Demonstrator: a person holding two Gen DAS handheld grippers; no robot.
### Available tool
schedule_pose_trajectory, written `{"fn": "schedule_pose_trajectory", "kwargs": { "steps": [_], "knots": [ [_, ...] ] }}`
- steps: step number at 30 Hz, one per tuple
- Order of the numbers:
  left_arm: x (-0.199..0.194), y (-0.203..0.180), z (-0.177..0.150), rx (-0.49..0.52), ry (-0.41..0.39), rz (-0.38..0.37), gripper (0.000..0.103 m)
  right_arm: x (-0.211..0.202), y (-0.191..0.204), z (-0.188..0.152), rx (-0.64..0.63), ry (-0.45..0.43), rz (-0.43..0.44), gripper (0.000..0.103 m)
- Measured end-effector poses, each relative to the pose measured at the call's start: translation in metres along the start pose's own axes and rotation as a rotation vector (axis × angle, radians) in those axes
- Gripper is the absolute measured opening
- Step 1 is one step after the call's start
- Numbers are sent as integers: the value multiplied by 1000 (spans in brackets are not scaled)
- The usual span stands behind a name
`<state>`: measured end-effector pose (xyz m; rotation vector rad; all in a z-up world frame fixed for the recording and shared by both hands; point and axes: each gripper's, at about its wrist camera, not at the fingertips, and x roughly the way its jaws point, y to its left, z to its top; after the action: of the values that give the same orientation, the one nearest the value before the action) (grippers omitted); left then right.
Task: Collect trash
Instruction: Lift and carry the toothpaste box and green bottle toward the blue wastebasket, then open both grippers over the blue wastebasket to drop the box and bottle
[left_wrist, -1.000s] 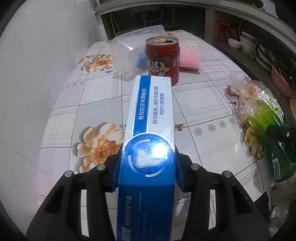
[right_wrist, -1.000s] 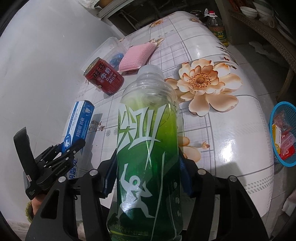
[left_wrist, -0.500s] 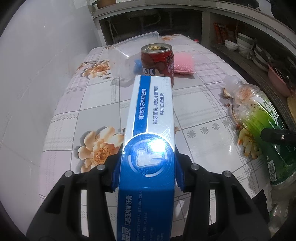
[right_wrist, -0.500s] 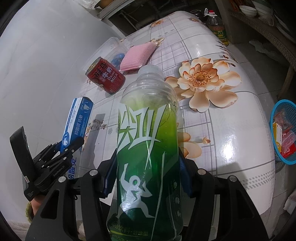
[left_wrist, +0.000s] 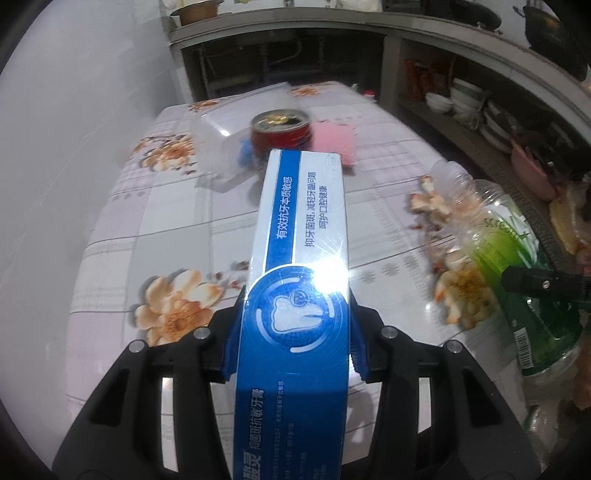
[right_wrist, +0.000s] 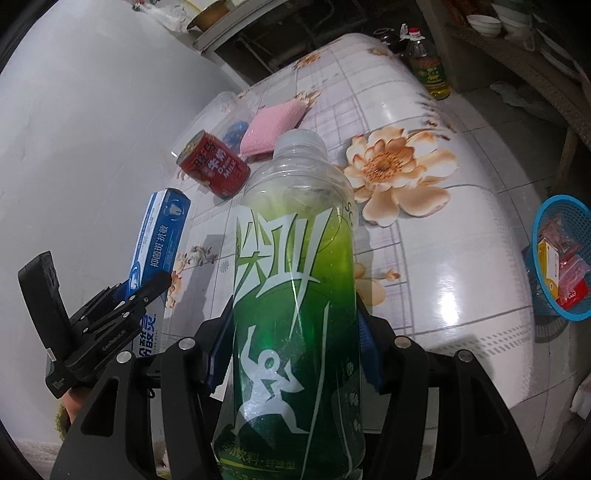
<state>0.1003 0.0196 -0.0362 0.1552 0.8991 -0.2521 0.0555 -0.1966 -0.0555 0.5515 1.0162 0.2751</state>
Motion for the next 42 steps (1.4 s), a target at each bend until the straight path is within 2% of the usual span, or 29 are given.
{"fn": "schedule_pose_trajectory", "kwargs": {
  "steps": [6,11,18,23,27,31,33,34,37,42],
  "knots": [
    [-3,-23,18,32,-29,-65,44,-21,-14,-2,43,-47,-3,57],
    [-4,-57,38,83,-49,-146,44,-47,-32,-4,90,-110,-13,56],
    [0,-125,66,175,-67,-250,44,-95,-84,-10,215,-231,-58,56],
    [10,-186,88,243,-40,-358,44,-126,-129,-23,330,-312,-108,57],
    [30,-233,102,264,38,-453,44,-143,-176,-42,451,-359,-168,57],
    [57,-278,108,305,113,-467,44,-143,-226,-64,574,-368,-203,57],
    [75,-299,110,318,169,-480,44,-136,-252,-75,635,-352,-206,57],
    [90,-313,112,315,228,-502,44,-130,-265,-81,668,-337,-203,57],
    [123,-340,112,299,334,-525,44,-109,-298,-93,751,-297,-182,57],
    [178,-387,109,276,485,-529,45,-78,-344,-88,826,-250,-184,57]
  ]
}}
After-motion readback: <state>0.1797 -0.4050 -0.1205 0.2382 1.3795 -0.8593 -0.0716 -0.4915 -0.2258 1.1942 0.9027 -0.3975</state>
